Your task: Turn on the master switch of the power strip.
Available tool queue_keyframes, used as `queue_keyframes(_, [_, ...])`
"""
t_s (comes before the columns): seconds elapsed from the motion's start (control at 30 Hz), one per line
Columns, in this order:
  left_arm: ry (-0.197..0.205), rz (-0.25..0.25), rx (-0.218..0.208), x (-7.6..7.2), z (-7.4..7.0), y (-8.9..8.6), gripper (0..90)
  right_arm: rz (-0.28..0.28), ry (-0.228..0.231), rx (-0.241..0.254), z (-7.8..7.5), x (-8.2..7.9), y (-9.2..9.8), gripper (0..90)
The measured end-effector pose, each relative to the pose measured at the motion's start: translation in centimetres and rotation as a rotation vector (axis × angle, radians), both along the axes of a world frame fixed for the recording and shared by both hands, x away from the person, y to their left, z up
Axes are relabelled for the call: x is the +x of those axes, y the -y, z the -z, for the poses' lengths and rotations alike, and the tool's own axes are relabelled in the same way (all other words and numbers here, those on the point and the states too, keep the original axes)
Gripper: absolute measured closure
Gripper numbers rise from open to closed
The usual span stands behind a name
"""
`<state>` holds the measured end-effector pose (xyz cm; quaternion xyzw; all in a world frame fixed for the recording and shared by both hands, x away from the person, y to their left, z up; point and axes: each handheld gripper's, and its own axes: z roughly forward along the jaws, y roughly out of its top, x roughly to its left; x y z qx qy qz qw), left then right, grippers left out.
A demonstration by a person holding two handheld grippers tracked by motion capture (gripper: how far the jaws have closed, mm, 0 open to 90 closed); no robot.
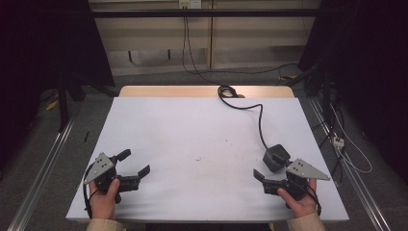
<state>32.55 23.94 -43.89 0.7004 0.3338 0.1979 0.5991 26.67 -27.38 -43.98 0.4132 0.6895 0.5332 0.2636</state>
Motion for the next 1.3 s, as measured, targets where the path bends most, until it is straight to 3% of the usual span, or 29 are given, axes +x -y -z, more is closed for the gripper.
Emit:
queue_keyframes(0.57, [0.004,0.009,0.005,0.0,0.0,0.0,3.5,0.005,-0.006,0.011,-0.2,0.2,0.5,14.8])
queue_keyframes(1.3, [0.001,0.009,0.002,0.0,0.0,0.1,3.5,0.024,-0.027,0.028,-1.0,0.6,1.9,36.2])
